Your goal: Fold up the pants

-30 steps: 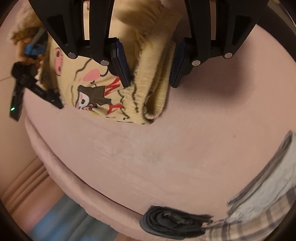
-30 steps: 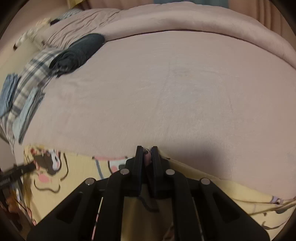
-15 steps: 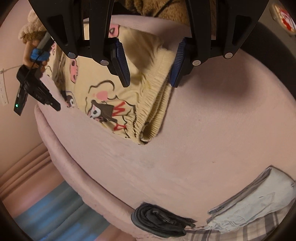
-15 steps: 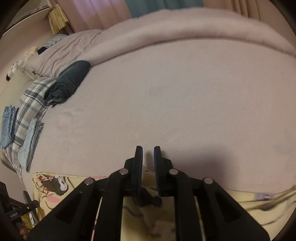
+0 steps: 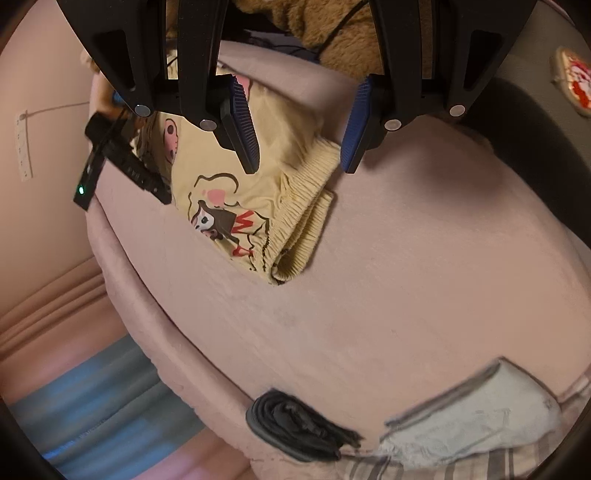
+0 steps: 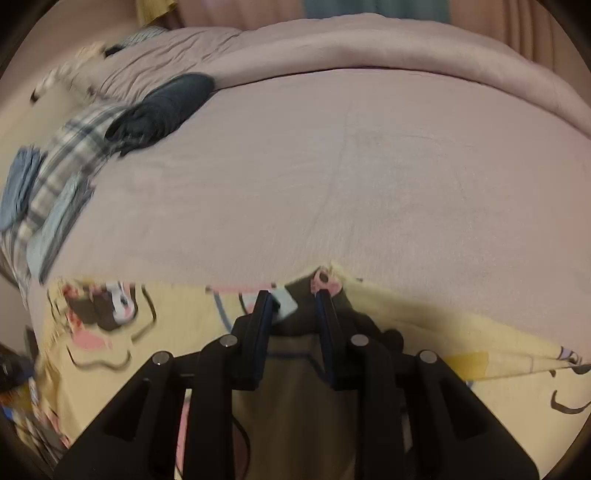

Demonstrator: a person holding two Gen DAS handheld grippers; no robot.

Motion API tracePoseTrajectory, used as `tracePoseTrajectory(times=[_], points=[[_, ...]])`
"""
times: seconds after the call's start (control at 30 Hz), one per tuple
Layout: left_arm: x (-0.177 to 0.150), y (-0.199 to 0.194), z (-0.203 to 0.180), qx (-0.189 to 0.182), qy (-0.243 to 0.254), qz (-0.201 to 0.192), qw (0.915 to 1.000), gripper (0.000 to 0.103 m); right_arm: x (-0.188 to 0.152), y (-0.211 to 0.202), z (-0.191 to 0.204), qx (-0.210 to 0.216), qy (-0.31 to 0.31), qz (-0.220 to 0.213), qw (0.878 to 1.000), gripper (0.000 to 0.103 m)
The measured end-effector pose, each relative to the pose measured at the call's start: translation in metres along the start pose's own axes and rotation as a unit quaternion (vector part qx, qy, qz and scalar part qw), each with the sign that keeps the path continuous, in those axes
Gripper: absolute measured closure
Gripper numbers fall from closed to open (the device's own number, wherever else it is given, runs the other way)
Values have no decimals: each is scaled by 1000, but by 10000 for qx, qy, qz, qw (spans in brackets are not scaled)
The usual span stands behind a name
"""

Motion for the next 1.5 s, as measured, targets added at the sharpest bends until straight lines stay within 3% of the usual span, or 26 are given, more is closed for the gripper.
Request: tracePoseTrajectory(times=[0.1, 0.27, 0.4, 0.6, 0.77, 0.8, 0.9, 1.0, 1.13, 1.27, 1.4, 1.5], points=[[-9, 1, 0, -59, -46, 13, 10000, 50, 3, 0, 0, 77, 19, -47, 10000, 79], [-25, 21, -4, -177, -78, 312, 9993, 50, -8, -23, 4, -13, 58, -207, 9998, 75], [-15, 51, -4, 37, -284, 311, 9991, 50, -16, -48, 19, 248, 19, -423, 9988, 50], [2, 68, -12, -89, -687, -97, 9976, 47, -32, -61, 19, -356, -359, -327, 9982, 50], [7, 73, -11, -538, -1092, -371, 9919, 47, -40, -68, 1, -532, -319, -267, 9977, 50], [6, 72, -13, -563, -1108, -422, 9913, 52, -40, -69, -5, -586, -255, -261, 9976, 50], [4, 79, -16, -621, -1113, -334, 9913, 88, -43, -75, -16, -577, -110, -289, 9979, 50], [5, 76, -22, -628, -1173, -383, 9904, 95, -47, -84, -26, -469, 31, -329, 9984, 50], [10, 53, -56, -778, -814, -693, 9912, 96, -53, -96, -39, -525, 167, -384, 9977, 50], [6, 27, -119, -1069, -63, -890, 9903, 96, -57, -115, -63, -583, 416, -504, 9962, 50], [-16, 19, -189, -1534, 718, -717, 9829, 96, -57, -143, -88, -725, 655, -757, 9923, 50], [-42, 31, -247, -1871, 1298, -363, 9731, 96, -61, -175, -115, -1016, 893, -1039, 9853, 46]])
Point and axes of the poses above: each gripper's, at about its wrist camera, not at the fingertips, and y roughly the way its jaws point, z to its left, x to its top, the point moved 7 cm from there along y, roughly the way its jaws point, and after that the axes turned 4 degrees about -y, right-handed, at the moved point
